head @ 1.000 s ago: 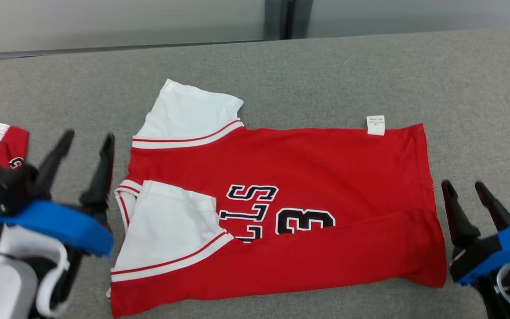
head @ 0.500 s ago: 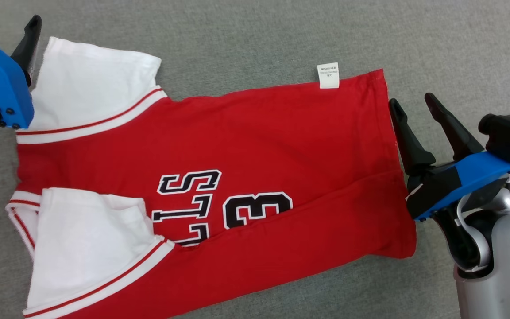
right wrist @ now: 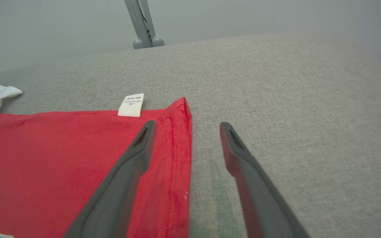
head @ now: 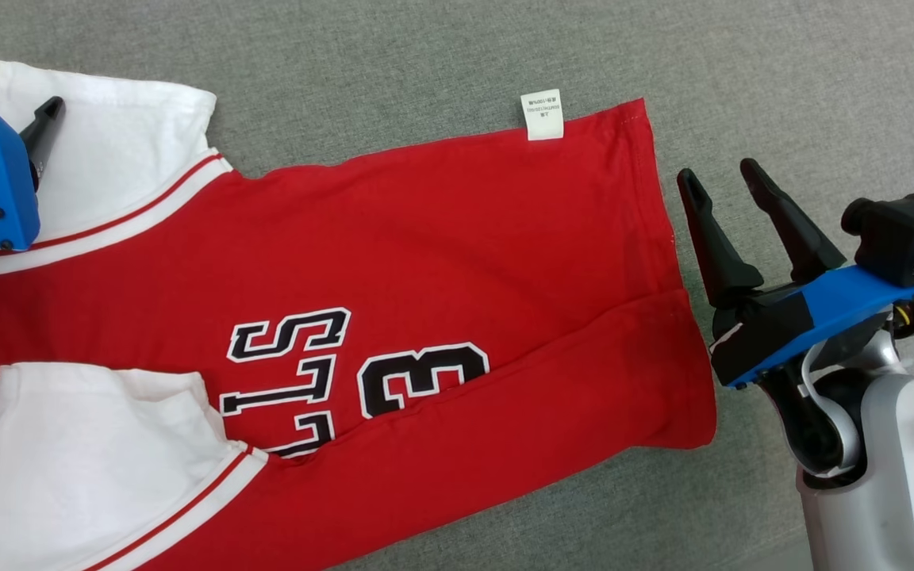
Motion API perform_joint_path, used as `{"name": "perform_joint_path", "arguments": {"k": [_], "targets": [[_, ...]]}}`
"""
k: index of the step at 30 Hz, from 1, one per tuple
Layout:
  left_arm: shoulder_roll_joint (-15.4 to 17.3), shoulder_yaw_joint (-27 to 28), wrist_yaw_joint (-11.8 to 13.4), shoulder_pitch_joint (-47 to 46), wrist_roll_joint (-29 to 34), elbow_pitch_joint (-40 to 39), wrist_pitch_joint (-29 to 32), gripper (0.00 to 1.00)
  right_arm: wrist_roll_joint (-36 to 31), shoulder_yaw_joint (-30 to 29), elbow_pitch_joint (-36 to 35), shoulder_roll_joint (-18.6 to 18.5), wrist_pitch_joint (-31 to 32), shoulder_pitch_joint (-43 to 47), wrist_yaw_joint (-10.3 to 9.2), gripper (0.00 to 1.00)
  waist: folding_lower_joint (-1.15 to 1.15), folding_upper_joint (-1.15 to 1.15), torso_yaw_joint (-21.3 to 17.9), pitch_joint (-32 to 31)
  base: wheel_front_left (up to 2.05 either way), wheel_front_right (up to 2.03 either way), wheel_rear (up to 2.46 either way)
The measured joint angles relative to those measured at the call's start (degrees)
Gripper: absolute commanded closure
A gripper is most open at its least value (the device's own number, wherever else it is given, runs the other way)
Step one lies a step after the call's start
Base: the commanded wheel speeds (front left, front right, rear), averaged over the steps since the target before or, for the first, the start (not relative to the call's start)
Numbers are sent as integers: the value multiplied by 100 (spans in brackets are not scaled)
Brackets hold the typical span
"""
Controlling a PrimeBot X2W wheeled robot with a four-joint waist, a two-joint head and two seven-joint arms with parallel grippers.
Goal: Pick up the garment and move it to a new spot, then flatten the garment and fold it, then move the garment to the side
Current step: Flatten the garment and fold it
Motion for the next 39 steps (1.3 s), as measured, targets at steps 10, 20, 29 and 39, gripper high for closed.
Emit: {"name": "perform_joint_path", "arguments": {"k": [10, 20, 29, 39], "targets": [[11, -41, 218, -42, 148, 134, -81, 0, 40, 246, 81, 0, -67, -341, 0, 0, -2, 0, -131, 127, 0, 0, 0], [-140, -274, 133, -112, 183, 179, -312, 100, -213, 233, 345, 0, 68, -617, 0, 0, -1, 0, 36, 114, 0, 0, 0], [-559, -205, 145, -236, 323, 183, -1811, 100, -661, 29, 1437, -186, 781, -1509, 0, 0, -1, 0, 442, -59, 0, 0, 0], [-835, -413, 33, -65, 158, -90, -2329, 100, -667, -368, 2463, -310, 1430, -1979, 1, 79, -1, 0, 958, -206, 0, 0, 0]]}}
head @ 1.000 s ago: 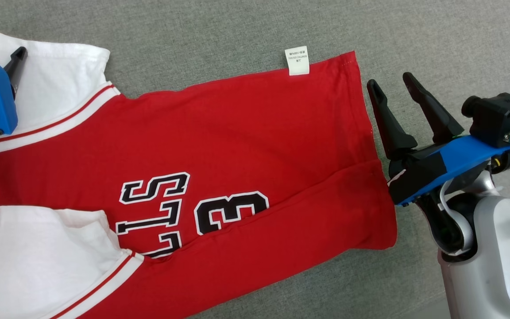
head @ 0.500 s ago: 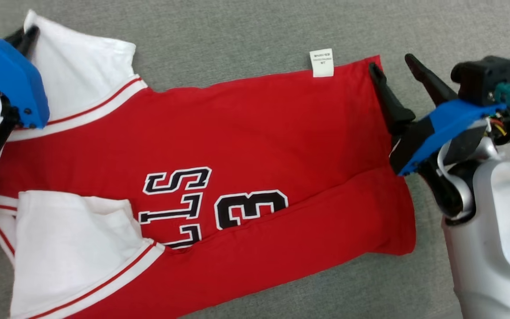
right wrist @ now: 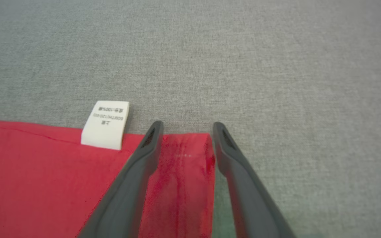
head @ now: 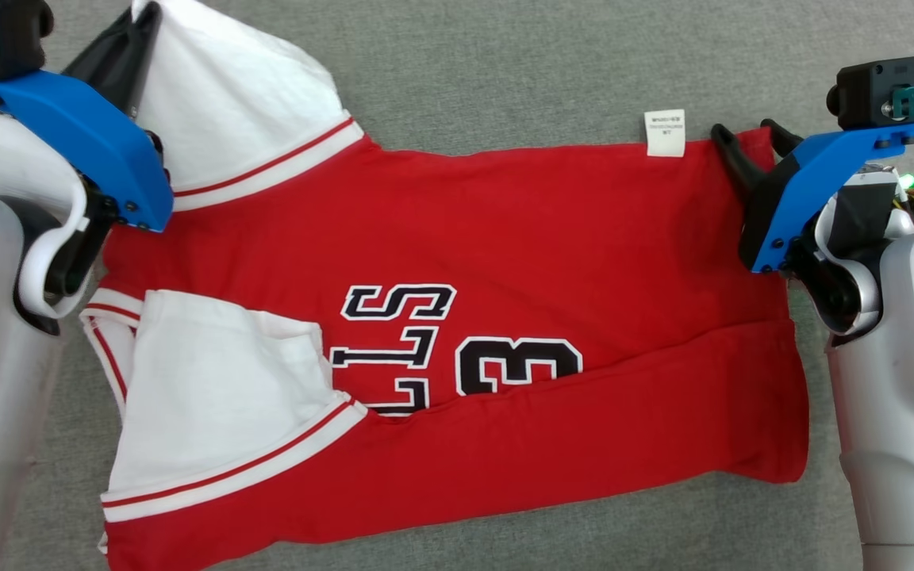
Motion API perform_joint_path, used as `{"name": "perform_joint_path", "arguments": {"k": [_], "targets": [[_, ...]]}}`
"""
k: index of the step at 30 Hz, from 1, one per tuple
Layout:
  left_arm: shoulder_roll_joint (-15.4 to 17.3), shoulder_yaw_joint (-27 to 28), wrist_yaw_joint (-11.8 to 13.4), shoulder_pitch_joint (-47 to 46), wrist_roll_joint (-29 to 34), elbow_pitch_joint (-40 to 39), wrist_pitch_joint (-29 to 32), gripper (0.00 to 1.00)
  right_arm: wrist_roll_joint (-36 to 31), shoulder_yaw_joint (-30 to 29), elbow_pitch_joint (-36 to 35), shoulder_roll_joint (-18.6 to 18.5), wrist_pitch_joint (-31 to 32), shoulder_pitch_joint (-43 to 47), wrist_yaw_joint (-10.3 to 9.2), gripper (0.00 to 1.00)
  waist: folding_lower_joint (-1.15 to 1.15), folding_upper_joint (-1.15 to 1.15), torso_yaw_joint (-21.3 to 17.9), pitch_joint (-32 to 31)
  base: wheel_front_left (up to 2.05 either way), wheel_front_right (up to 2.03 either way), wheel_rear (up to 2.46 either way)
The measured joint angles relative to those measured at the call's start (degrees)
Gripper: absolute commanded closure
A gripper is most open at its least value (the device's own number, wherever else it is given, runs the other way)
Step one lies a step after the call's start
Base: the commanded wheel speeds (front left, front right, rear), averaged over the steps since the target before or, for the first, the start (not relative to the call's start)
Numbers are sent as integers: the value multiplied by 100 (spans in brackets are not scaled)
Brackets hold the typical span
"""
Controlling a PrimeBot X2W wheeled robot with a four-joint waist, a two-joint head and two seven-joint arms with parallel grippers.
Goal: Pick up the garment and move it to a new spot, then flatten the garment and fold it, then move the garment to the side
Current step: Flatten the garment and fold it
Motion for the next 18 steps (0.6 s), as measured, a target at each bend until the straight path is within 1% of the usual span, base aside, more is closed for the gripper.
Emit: {"name": "perform_joint_path", "arguments": {"k": [1, 5, 10, 15, 18], "targets": [[-31, -16, -8, 19, -9, -36, -45, 100, -3, -27, 47, -16, 7, -15, -1, 100, 0, 0, 40, -10, 0, 0, 0], [-135, -56, -22, 144, -63, -100, -200, 100, 22, -26, 153, -56, -25, -16, 0, 100, 0, 0, 157, -86, 0, 0, 0], [-223, -79, -25, 327, -98, -167, -486, 100, 121, 18, 46, -157, -366, 62, 0, 100, 0, 0, 272, -276, 0, 0, 0], [-307, -58, -11, 776, -179, -512, -867, 100, 280, 20, -307, -197, -814, 603, 0, 100, 0, 0, 390, -593, 0, 0, 0], [-304, -30, 67, 1270, -258, -854, -1076, 100, 211, -52, -610, -249, -1115, 1079, 0, 100, 0, 0, 469, -820, 0, 0, 0]]}}
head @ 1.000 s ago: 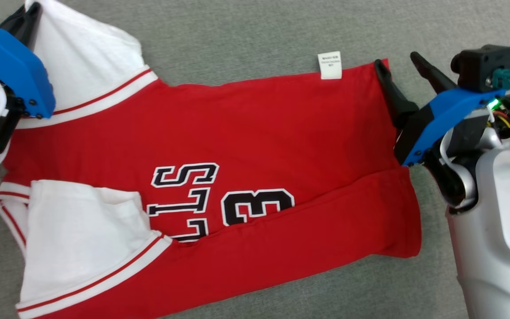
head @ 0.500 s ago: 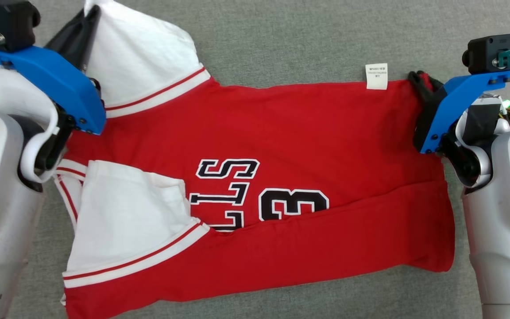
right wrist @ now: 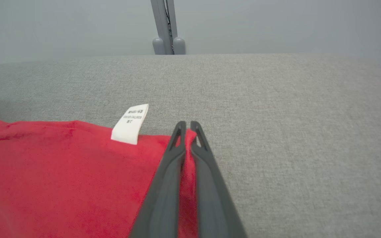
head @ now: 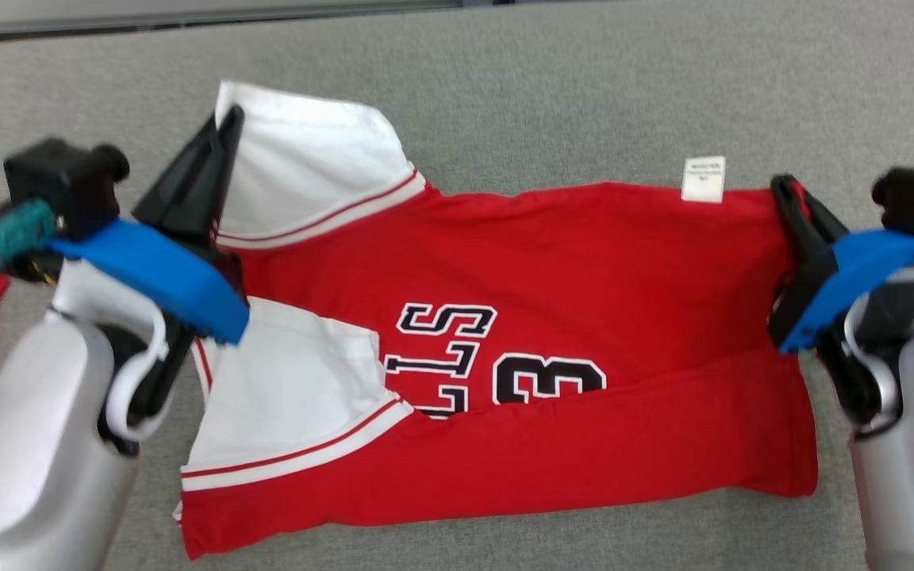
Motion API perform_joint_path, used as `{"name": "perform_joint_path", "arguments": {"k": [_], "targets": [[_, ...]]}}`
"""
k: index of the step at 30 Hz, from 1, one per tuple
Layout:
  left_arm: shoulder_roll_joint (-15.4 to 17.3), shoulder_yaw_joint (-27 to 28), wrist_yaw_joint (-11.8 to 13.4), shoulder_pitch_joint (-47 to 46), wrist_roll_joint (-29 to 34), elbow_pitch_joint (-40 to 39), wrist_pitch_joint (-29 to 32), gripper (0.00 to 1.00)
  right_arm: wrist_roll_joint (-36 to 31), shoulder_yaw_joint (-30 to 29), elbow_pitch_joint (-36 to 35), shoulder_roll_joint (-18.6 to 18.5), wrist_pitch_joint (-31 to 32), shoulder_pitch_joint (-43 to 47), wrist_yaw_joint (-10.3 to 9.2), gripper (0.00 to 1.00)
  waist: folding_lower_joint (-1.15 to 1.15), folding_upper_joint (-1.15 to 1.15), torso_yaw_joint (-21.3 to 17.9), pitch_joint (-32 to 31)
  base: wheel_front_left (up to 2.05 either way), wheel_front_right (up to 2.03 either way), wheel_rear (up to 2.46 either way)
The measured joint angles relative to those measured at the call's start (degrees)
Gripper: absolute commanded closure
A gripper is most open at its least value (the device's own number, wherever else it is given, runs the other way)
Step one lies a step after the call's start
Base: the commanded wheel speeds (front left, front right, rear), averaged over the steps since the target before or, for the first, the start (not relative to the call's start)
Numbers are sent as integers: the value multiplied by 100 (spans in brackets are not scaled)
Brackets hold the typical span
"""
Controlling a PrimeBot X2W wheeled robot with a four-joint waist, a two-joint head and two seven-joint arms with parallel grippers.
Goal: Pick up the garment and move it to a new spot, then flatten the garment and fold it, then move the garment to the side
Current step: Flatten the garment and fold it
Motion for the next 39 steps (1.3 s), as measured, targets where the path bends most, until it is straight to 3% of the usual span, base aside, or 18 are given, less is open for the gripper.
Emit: {"name": "perform_joint_path", "arguments": {"k": [9, 14, 19, 20, 21, 22, 23, 24, 25, 31, 35, 39], "targets": [[-8, 51, 464, 1867, -129, -870, -658, 100, -65, -472, -829, 260, -468, 1445, -1, 100, 0, 0, 201, -632, 0, 0, 0], [-179, 114, 660, 2707, -288, -797, -1050, 100, -63, -682, -976, 436, -506, 2006, 0, 100, -1, 0, 238, -845, 0, 0, 0], [-428, 96, 700, 3162, -403, -544, -1470, 100, -25, -717, -944, 523, -633, 2397, 0, 99, -1, 0, 262, -1000, 0, 0, 0], [-465, 102, 699, 3205, -408, -477, -1558, 100, -23, -731, -929, 531, -688, 2450, 0, 83, 0, 0, 270, -1024, 0, 0, 0], [-561, 108, 694, 3281, -421, -318, -1755, 100, -66, -733, -878, 537, -784, 2541, 0, 16, -1, 0, 286, -1071, 0, 0, 0], [-603, 104, 692, 3309, -416, -241, -1831, 86, -65, -733, -847, 542, -839, 2587, 0, 0, -1, 0, 294, -1095, 0, 0, 0], [-648, 112, 668, 3337, -401, -164, -1907, 64, -23, -716, -798, 544, -894, 2625, 0, 0, -1, 0, 302, -1120, 0, 0, 0], [-708, 140, 649, 3376, -404, -102, -1979, 16, 74, -702, -760, 547, -951, 2675, -1, 0, 0, 0, 312, -1146, 0, 0, 0], [-771, 181, 623, 3419, -425, -62, -2035, 0, 132, -684, -731, 548, -1007, 2730, 0, 0, 0, 0, 320, -1167, 0, 0, 0], [-1178, 926, 464, 3723, -436, -280, -2171, 0, 321, -882, -556, 553, -1344, 3093, -1, 0, 0, 0, 398, -1222, 0, 0, 0], [-1506, 1605, 364, 3892, 38, -671, -2180, 0, 227, -1040, -493, 552, -1497, 3124, -1, 0, 0, 0, 434, -1234, 0, 0, 0], [-1660, 1927, 347, 3929, 649, -826, -2180, 0, 64, -1066, -461, 553, -1638, 3032, -1, 0, 0, 0, 483, -1244, 0, 0, 0]]}}
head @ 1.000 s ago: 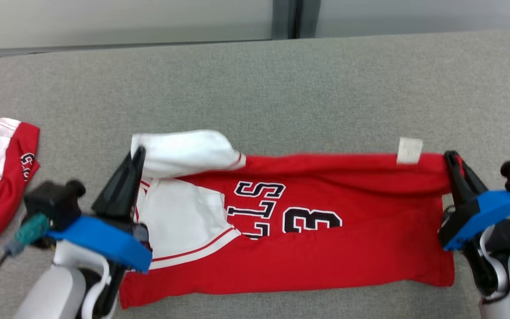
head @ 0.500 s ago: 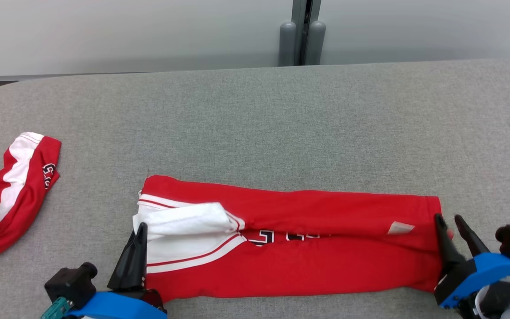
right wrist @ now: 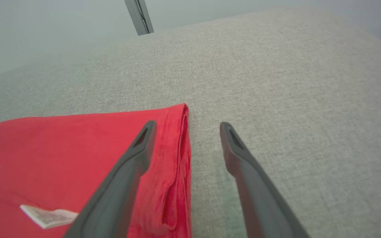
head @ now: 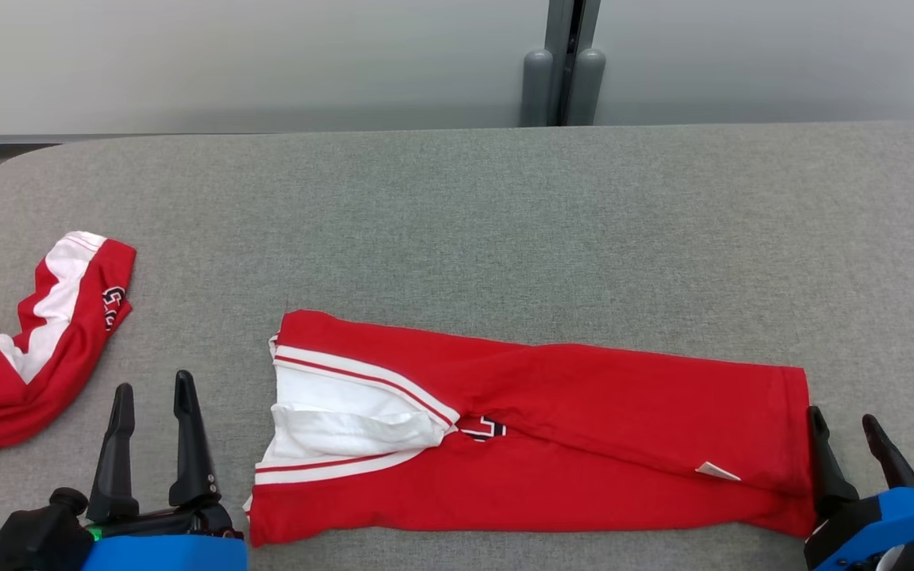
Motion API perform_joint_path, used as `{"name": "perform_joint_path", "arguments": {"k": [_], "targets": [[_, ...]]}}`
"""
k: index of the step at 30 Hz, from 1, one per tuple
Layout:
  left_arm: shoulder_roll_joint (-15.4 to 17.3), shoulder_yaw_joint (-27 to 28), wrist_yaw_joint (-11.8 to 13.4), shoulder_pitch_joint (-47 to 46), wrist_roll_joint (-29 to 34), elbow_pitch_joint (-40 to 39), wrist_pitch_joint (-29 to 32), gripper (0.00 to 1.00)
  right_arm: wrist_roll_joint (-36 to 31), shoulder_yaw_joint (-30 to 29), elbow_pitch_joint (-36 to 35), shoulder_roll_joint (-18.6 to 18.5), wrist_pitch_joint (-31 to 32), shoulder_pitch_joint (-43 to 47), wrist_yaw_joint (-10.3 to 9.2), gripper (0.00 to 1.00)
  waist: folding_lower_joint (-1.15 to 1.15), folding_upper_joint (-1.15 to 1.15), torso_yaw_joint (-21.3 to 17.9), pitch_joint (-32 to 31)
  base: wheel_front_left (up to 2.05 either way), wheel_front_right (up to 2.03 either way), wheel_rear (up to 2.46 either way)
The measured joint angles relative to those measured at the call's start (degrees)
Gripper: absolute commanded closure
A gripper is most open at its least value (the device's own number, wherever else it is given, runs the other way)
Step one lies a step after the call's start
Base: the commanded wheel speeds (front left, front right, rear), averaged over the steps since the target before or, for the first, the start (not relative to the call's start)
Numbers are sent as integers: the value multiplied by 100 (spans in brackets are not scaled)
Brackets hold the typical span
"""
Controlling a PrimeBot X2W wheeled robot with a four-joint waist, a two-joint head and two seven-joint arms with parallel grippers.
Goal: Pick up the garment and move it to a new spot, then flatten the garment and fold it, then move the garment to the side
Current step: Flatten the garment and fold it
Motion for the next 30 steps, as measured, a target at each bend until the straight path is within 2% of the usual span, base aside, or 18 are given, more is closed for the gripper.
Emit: {"name": "perform_joint_path", "arguments": {"k": [5, 14, 15, 16, 18, 19, 24, 30], "targets": [[-162, 172, 109, 1, 548, -31, 0, 0, -163, 40, 214, 1, -118, -79, 1, 0, 1, 0, 117, -3, 0, 0, 0], [-341, 219, 102, 38, 882, 85, 0, 0, -393, 119, 1051, -9, -211, -124, -1, 0, 1, 0, 378, 71, 0, 0, 0], [-350, 218, 101, 38, 901, 98, 0, 0, -381, 167, 1120, -14, -210, -152, -1, 6, 0, 0, 401, 80, 0, 0, 0], [-357, 214, 101, 38, 929, 119, 0, 0, -361, 211, 1178, -36, -204, -194, -9, 52, 1, 0, 419, 87, 0, 0, 0], [-365, 199, 97, 40, 984, 153, 0, 0, -349, 277, 1246, -53, -188, -253, -10, 95, 0, 0, 442, 92, 0, 0, 0], [-365, 185, 90, 41, 1006, 174, 0, 0, -350, 287, 1274, -53, -188, -283, -10, 100, 1, 0, 443, 92, 0, 0, 0], [-369, 143, 53, 75, 1093, 248, 0, 0, -467, 192, 1290, 21, -134, -542, 4, 100, 1, 0, 351, 96, 0, 0, 0], [-339, 58, 23, 48, 1181, 331, 0, 0, -721, -603, 857, -226, 189, -853, 7, 100, 1, 0, 114, 73, 0, 0, 0]]}}
